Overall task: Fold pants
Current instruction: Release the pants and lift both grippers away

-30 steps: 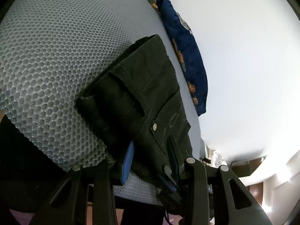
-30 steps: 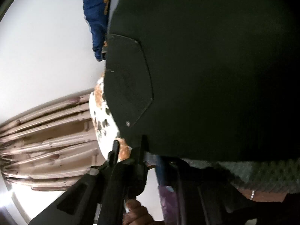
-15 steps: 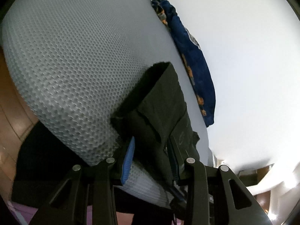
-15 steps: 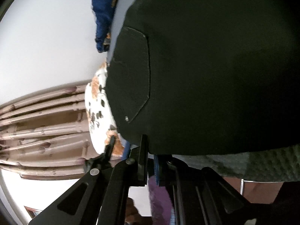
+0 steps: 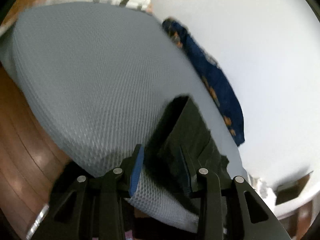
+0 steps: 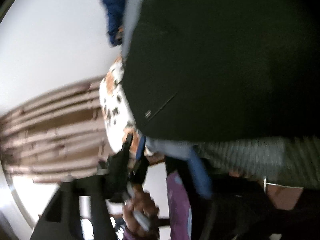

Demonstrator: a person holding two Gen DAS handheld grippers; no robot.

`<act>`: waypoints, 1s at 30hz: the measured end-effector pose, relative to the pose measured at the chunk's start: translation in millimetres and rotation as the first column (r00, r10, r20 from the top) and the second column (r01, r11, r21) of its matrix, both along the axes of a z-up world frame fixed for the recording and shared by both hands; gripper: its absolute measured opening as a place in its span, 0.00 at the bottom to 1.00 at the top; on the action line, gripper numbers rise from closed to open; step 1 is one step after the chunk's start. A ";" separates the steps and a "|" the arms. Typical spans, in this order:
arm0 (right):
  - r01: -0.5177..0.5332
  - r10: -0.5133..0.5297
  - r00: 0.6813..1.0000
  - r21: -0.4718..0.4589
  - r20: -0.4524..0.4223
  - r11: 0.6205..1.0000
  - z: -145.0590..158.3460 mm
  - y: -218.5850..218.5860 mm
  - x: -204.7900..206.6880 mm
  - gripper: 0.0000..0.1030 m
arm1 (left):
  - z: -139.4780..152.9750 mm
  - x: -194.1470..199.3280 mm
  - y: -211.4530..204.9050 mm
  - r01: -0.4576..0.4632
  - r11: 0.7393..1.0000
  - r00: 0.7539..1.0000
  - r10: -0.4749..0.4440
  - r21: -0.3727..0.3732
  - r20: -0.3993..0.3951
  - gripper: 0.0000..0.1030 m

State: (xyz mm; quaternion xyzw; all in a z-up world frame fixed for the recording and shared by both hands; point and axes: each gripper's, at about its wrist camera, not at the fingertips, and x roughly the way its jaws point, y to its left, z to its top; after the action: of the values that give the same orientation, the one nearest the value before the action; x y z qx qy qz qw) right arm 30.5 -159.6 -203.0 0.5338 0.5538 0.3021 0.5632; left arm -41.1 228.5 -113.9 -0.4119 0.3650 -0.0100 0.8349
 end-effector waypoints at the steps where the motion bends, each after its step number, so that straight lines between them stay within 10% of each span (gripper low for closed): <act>1: -0.015 0.014 0.999 0.018 0.028 1.000 8.4 -6.3 -7.0 0.67 | 7.4 -0.3 -3.1 0.005 1.000 1.000 -0.005 0.027 0.020 0.35; 5: 0.002 -0.017 0.988 0.098 0.152 0.995 37.5 -52.0 -33.0 0.67 | 40.7 16.9 -43.5 0.185 0.973 0.970 -0.203 0.136 0.133 0.42; 12: 0.279 -0.257 0.931 -0.053 0.260 0.959 40.5 -170.8 -40.5 0.67 | 16.2 85.0 -99.6 0.373 0.878 0.903 -0.418 0.300 0.100 0.42; 17: 0.297 -0.250 0.921 -0.121 0.299 0.947 40.3 -205.9 -17.8 0.53 | -16.1 111.4 -70.9 0.302 0.946 0.951 -0.307 0.119 0.027 0.42; 20: 0.152 -0.012 0.859 -0.233 0.512 0.961 104.8 -183.5 12.4 0.53 | -1.2 102.8 -69.4 0.273 0.954 0.953 -0.286 0.127 0.100 0.42; 23: 0.023 0.304 0.718 -0.458 0.626 0.888 149.8 -141.5 51.2 0.53 | 0.4 101.1 -79.1 0.275 0.942 0.945 -0.302 0.194 0.124 0.51; 30: -0.202 0.639 0.600 -0.682 0.481 0.703 118.7 -79.1 145.6 0.48 | -11.3 110.4 -91.3 0.233 0.942 0.951 -0.273 0.241 0.147 0.51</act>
State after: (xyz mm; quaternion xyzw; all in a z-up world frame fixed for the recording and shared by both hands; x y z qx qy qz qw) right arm 176.1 -238.7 -84.3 0.0349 0.4802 0.4306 0.7634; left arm 69.3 137.2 -125.2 -0.2635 0.3376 -0.1140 0.8964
